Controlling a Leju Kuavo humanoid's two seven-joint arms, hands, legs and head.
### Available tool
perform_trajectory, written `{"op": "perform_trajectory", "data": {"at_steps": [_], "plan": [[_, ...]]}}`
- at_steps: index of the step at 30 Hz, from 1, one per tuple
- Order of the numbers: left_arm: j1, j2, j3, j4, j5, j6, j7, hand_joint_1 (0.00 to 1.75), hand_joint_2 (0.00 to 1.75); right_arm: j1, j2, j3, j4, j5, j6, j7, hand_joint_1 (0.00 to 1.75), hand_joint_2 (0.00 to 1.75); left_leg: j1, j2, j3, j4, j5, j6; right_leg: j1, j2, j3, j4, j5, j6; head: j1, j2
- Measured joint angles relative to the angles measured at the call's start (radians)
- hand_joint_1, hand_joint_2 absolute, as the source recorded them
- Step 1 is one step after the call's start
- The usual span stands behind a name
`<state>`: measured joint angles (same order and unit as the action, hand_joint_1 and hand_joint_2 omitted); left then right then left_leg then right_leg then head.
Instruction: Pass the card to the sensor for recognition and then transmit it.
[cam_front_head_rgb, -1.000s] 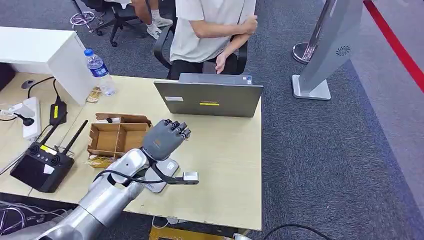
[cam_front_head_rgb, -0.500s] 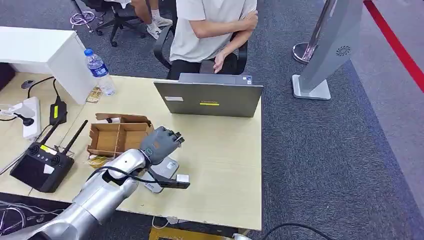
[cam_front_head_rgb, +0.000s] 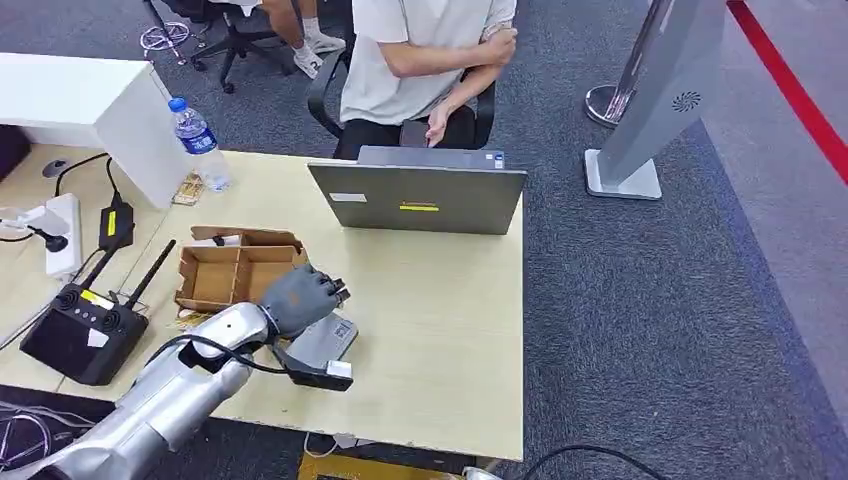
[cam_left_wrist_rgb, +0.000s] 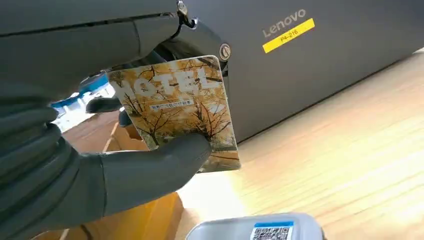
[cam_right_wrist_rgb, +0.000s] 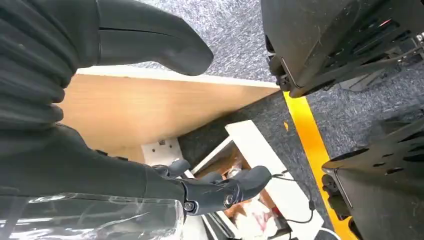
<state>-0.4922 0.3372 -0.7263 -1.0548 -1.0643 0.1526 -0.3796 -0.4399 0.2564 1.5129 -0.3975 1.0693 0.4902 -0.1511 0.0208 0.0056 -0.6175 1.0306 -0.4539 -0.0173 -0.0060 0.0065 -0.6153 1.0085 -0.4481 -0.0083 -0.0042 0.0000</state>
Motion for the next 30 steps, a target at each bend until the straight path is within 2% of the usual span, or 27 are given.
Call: {"op": "perform_trajectory", "data": {"at_steps": [2,6,10,12,14,22,24,25,27,28,30], "plan": [[0.000,0.007,0.000,-0.005,0.002,0.001,-0.002,1.75,1.75,0.000,0.000,0.000,-0.001,0.000,-0.001,-0.001,0.00,1.75,0.000,0.000,0.000,0.000,0.000,0.000,0.000,0.000,0.000,0.000,0.000,0.000,0.000,0.000],[0.013,0.049,-0.001,-0.047,0.039,0.031,-0.073,1.75,1.75,0.000,0.000,0.000,-0.001,0.008,-0.009,-0.014,0.00,1.75,0.000,0.001,-0.001,0.000,0.000,0.000,0.000,0.001,0.000,0.000,0.000,0.000,0.000,0.000],[0.051,0.163,-0.001,-0.163,0.124,0.016,-0.156,1.75,1.75,0.000,0.000,0.000,-0.001,0.018,-0.012,-0.029,0.00,1.75,0.000,0.002,0.000,0.000,0.000,-0.001,0.000,0.003,-0.001,0.001,0.000,-0.001,0.000,0.000],[0.069,0.214,-0.001,-0.211,0.140,0.014,-0.169,1.75,1.75,0.000,0.000,0.000,-0.001,0.024,-0.014,-0.030,0.00,1.75,0.000,0.002,0.000,0.000,-0.001,-0.001,0.000,0.003,-0.002,0.001,-0.001,-0.002,0.000,0.000],[0.085,0.245,-0.001,-0.247,0.146,0.015,-0.180,1.75,1.75,0.000,0.000,0.000,-0.001,0.026,-0.018,-0.032,0.00,1.75,0.000,0.001,0.000,0.000,-0.001,-0.001,0.000,0.002,-0.001,0.001,-0.002,-0.002,0.000,0.000],[0.091,0.251,-0.001,-0.259,0.146,0.016,-0.185,1.75,1.75,0.000,-0.001,0.000,-0.001,0.026,-0.018,-0.033,0.00,1.75,0.000,0.001,-0.001,-0.001,-0.001,-0.001,0.000,0.002,-0.001,0.001,-0.002,-0.002,0.000,0.000],[0.106,0.270,-0.001,-0.284,0.150,0.014,-0.197,1.75,1.75,0.000,-0.001,0.000,-0.001,0.027,-0.019,-0.038,0.00,1.75,0.000,0.001,-0.001,-0.001,-0.001,-0.001,0.000,0.002,-0.001,0.001,-0.002,-0.002,0.000,0.000],[0.111,0.285,-0.001,-0.301,0.156,0.002,-0.207,1.75,1.75,0.000,-0.001,0.000,-0.001,0.032,-0.019,-0.039,0.00,1.75,0.000,0.001,-0.001,0.000,-0.001,-0.001,0.000,0.002,-0.001,0.001,-0.002,-0.002,0.000,0.000],[0.116,0.374,-0.001,-0.376,0.201,-0.115,-0.234,1.75,1.75,0.000,-0.001,0.000,-0.001,0.053,-0.020,-0.048,0.00,1.75,0.000,0.001,0.000,0.000,-0.001,-0.001,0.000,0.002,-0.001,0.001,-0.001,-0.002,0.000,0.000],[0.114,0.392,-0.001,-0.388,0.206,-0.140,-0.239,1.75,1.75,0.000,-0.001,0.000,-0.001,0.062,-0.020,-0.051,0.00,1.75,0.000,0.001,0.000,0.000,-0.001,-0.001,0.000,0.002,-0.002,0.001,-0.002,-0.002,0.000,0.000],[0.110,0.391,-0.001,-0.388,0.204,-0.154,-0.239,1.75,1.75,0.000,0.000,0.000,-0.001,0.064,-0.019,-0.051,0.00,1.75,0.000,0.001,0.000,0.000,-0.001,-0.001,0.000,0.002,-0.002,0.001,-0.002,-0.002,0.000,0.000]]}}
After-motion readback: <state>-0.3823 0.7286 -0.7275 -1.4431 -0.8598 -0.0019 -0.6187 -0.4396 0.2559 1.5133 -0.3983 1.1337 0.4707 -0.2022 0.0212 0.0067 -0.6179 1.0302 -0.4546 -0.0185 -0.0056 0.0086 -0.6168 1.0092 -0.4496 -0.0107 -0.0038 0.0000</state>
